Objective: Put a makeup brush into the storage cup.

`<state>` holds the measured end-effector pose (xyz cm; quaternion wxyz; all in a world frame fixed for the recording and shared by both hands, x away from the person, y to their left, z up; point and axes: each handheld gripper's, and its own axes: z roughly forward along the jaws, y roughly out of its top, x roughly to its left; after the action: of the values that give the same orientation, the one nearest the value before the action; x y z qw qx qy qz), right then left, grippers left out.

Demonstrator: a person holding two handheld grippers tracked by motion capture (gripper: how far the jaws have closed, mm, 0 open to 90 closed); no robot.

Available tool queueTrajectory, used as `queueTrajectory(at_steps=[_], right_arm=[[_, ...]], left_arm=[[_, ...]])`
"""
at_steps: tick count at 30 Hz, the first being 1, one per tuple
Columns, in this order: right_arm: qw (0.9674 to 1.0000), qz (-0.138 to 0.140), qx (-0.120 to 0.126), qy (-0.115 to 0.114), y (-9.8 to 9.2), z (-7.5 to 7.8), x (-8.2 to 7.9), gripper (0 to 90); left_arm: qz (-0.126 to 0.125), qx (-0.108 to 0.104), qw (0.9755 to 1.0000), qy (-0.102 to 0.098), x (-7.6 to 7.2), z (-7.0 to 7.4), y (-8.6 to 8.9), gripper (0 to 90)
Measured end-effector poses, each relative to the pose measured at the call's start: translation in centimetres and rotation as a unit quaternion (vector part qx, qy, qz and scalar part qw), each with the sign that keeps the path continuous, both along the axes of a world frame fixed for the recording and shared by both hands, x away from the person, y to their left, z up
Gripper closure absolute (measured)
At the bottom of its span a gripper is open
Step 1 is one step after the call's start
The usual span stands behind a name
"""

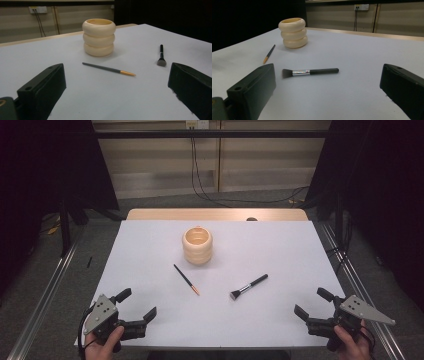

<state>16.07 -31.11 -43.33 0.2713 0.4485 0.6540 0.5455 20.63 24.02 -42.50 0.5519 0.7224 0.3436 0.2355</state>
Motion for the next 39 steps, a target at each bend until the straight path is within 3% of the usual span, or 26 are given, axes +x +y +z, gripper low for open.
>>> queueTrajectory(at_steps=[11, 17, 22, 25, 31, 39], right_arm=[[1.0000, 0.004, -0.007, 0.002, 0.1, -0.1, 0.2, 0.0], [1.0000, -0.003, 0.001, 0.004, 0.0, -0.1, 0.2, 0.0], [0.9999, 0.003, -0.009, 0.011, 0.1, -0.2, 0.3, 0.0], [1.0000, -0.002, -0.004, 0.008, 0.0, -0.2, 0.3, 0.0], [0.9999, -0.001, -0.007, 0.008, 0.0, -0.2, 0.1, 0.0], [0.9999, -0.004, -0.006, 0.011, 0.0, -0.2, 0.0, 0.0]], left_arm=[[-0.036, 0.012, 0.9993, -0.002, 1.8, 1.0, -1.9, 1.5], [-0.049, 0.018, 0.9986, 0.008, 3.1, 1.4, -2.9, 1.5], [-0.072, 0.037, 0.9966, 0.013, 4.3, 1.4, -3.8, 1.4], [-0.083, 0.034, 0.9958, 0.018, 4.9, 1.3, -4.2, 1.3], [-0.078, 0.032, 0.9963, 0.016, 6.2, 1.4, -5.0, 1.4], [-0.081, 0.047, 0.9955, 0.012, 7.9, 2.1, -6.2, 1.5]])
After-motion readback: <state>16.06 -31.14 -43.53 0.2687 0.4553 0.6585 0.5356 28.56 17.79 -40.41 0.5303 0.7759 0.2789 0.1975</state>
